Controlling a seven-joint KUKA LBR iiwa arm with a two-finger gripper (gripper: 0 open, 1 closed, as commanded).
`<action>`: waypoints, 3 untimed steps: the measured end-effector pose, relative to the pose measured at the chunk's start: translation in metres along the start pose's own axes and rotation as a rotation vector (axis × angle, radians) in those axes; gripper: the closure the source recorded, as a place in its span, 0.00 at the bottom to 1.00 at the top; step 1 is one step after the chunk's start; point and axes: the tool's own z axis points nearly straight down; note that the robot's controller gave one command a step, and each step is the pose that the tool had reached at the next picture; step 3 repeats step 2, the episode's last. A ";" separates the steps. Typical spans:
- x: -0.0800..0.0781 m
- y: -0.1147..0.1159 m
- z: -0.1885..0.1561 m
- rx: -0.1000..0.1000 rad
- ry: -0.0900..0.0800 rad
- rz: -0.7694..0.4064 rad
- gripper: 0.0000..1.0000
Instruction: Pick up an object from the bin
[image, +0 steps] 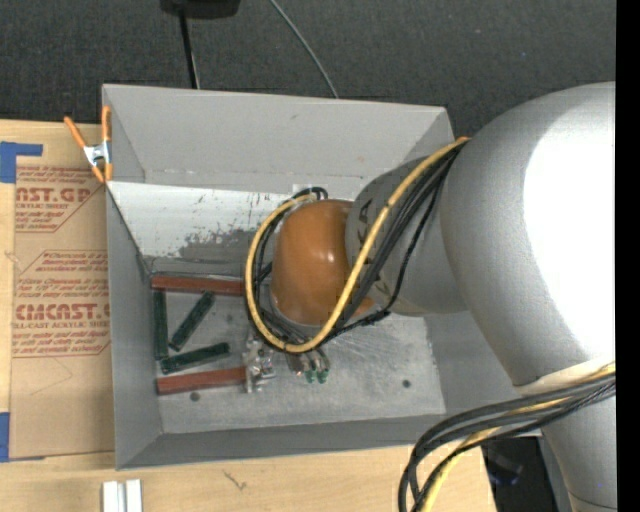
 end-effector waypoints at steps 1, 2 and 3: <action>0.009 -0.002 -0.028 0.002 0.011 0.002 1.00; -0.007 0.006 -0.123 0.002 0.006 -0.056 1.00; -0.007 0.006 -0.123 0.002 0.006 -0.056 1.00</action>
Offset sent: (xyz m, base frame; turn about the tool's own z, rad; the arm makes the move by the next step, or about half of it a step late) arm 0.0050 0.0058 0.1234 -0.0557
